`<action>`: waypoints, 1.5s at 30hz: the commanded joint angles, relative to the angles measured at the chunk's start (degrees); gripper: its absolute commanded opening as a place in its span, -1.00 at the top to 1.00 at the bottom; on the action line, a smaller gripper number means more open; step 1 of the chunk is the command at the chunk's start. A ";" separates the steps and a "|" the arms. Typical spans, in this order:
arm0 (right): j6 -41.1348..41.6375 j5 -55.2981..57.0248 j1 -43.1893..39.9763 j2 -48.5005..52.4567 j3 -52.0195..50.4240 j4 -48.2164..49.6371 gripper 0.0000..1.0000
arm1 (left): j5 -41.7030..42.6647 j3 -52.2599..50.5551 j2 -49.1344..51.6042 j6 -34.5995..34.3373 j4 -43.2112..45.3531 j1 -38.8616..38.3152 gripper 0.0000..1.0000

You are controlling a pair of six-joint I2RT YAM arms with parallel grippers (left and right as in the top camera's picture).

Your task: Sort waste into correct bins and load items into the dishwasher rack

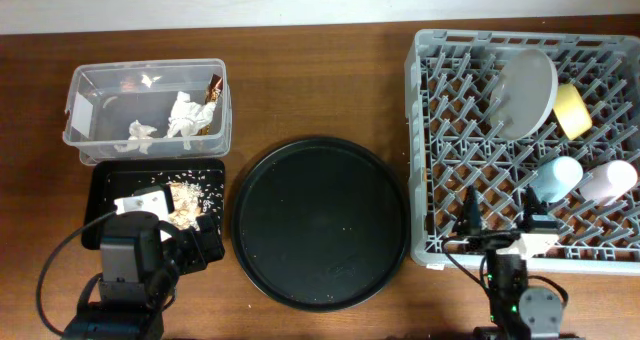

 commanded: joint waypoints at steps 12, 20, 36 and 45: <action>0.20 0.31 0.37 -0.42 -0.50 -9.88 -0.97 | -0.57 -0.22 -0.17 0.68 0.04 0.20 -0.99; 0.20 0.31 0.37 -0.42 -0.50 -9.88 -0.97 | -0.57 -0.22 -0.17 0.68 0.04 0.20 -0.99; 0.20 0.31 0.35 -0.42 -0.50 -9.88 -0.97 | -1.92 -6.21 -8.57 0.68 1.22 0.17 -0.99; 0.20 0.31 0.35 -0.42 -0.50 -9.88 -0.97 | -0.42 -40.33 -33.53 1.29 45.20 0.20 -0.99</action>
